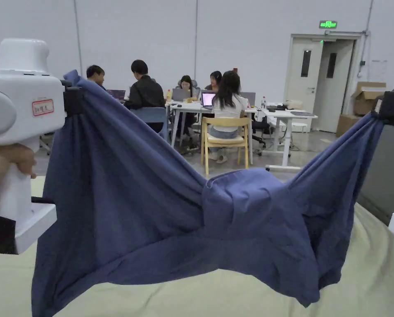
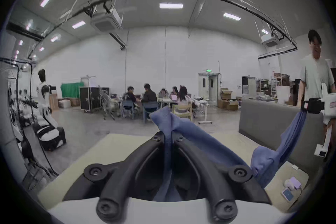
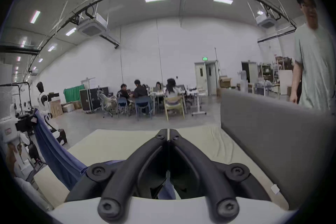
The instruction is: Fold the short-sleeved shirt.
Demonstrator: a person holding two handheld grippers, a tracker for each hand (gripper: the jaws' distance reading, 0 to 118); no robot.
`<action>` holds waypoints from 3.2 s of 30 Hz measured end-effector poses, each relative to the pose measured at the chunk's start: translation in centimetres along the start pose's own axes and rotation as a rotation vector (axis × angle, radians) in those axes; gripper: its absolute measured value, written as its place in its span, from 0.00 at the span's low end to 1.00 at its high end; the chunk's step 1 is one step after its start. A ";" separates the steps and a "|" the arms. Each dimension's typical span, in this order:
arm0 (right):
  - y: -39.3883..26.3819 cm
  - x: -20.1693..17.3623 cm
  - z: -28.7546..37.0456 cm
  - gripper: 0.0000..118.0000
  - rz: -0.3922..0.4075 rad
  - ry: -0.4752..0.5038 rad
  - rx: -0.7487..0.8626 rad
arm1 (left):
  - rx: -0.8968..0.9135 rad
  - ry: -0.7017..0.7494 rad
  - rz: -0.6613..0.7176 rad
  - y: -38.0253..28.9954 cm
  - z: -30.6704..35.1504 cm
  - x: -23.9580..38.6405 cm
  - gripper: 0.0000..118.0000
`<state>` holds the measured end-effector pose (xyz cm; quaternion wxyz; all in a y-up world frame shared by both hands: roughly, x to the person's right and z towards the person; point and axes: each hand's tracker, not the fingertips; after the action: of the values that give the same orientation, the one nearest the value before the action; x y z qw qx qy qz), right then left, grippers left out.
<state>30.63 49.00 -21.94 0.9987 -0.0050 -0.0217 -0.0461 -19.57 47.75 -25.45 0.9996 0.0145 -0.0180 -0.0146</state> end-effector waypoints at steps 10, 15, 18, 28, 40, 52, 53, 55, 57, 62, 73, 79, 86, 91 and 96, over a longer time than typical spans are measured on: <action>3.8 2.1 0.7 0.03 -0.036 -0.085 0.059 | 0.013 0.124 0.154 0.7 0.9 -5.2 0.03; 4.3 2.5 -0.9 0.03 0.012 -0.102 0.047 | -0.017 0.175 0.121 -0.8 -0.1 -5.9 0.03; 4.2 1.2 -1.9 0.03 0.062 -0.090 0.031 | -0.033 0.150 0.167 -1.1 -1.1 -6.1 0.03; 6.7 -0.8 -10.0 0.03 0.057 -0.113 0.039 | -0.071 0.185 0.104 -0.7 -8.2 -4.6 0.03; 14.9 -2.2 -25.6 0.03 0.038 -0.163 0.183 | -0.069 0.210 0.070 -1.3 -26.2 -1.4 0.03; 8.6 -3.5 -34.0 0.03 0.032 -0.141 0.160 | -0.081 0.181 0.015 -6.3 -34.9 1.2 0.03; 8.0 -3.4 -34.3 0.03 0.025 -0.140 0.148 | -0.093 0.171 0.031 -6.6 -34.8 0.9 0.03; 6.8 -3.2 -34.2 0.03 0.008 -0.119 0.124 | -0.107 0.178 0.034 -7.5 -34.4 0.1 0.03; 5.5 -3.2 -33.7 0.03 0.014 -0.113 0.117 | -0.128 0.196 0.001 -8.6 -33.6 -0.4 0.03; 1.2 -2.5 -31.0 0.03 0.022 -0.076 0.033 | -0.198 0.189 0.052 -11.9 -29.7 -2.2 0.03; -12.3 -2.2 -17.8 0.03 -0.022 -0.058 -0.120 | -0.291 0.162 0.087 -18.9 -14.4 -2.1 0.03; -19.0 -1.3 -7.1 0.03 0.024 -0.025 -0.166 | -0.332 0.149 0.074 -23.6 -3.7 -2.2 0.03; -29.4 0.3 3.5 0.03 -0.024 -0.011 -0.310 | -0.477 0.139 0.140 -31.7 5.9 -2.8 0.03; -35.9 1.9 10.0 0.03 -0.070 -0.047 -0.432 | -0.541 0.154 0.121 -35.3 10.6 -3.2 0.03; -41.0 3.9 13.5 0.03 -0.104 -0.103 -0.589 | -0.606 0.164 0.095 -37.6 12.6 -3.2 0.03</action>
<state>30.16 7.97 -7.96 0.9481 -0.2958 -0.0580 -0.1012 -24.31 9.88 -14.14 0.9561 -0.2838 0.0670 0.0284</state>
